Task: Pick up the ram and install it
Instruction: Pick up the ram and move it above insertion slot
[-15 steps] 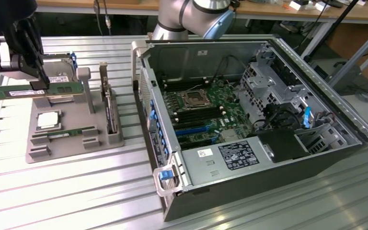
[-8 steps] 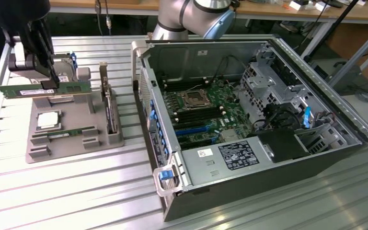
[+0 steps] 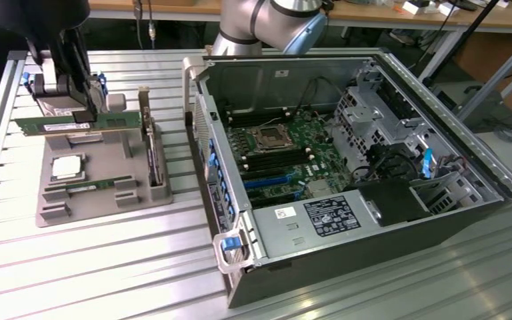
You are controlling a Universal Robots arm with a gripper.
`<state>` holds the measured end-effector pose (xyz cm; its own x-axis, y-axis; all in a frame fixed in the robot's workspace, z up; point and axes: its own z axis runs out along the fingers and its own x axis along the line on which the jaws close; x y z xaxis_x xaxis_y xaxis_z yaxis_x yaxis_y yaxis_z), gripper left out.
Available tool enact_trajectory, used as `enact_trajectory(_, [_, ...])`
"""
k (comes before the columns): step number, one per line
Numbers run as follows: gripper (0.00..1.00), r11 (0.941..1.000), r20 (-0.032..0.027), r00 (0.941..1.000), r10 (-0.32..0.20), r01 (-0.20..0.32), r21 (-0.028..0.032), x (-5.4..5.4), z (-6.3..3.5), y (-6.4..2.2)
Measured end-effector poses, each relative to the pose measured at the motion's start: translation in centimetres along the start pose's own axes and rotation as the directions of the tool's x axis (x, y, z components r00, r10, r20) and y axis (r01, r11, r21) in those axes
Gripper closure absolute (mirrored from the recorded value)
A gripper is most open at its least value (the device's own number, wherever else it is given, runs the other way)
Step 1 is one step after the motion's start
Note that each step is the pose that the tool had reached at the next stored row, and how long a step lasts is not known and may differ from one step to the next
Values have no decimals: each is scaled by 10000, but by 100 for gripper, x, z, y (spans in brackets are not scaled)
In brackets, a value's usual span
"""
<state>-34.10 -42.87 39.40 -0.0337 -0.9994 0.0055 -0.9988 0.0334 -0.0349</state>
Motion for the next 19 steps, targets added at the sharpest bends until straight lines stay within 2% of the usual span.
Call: enact_trajectory(19, [87,10000,-1,10000,0,0,-1,-5,5,-152])
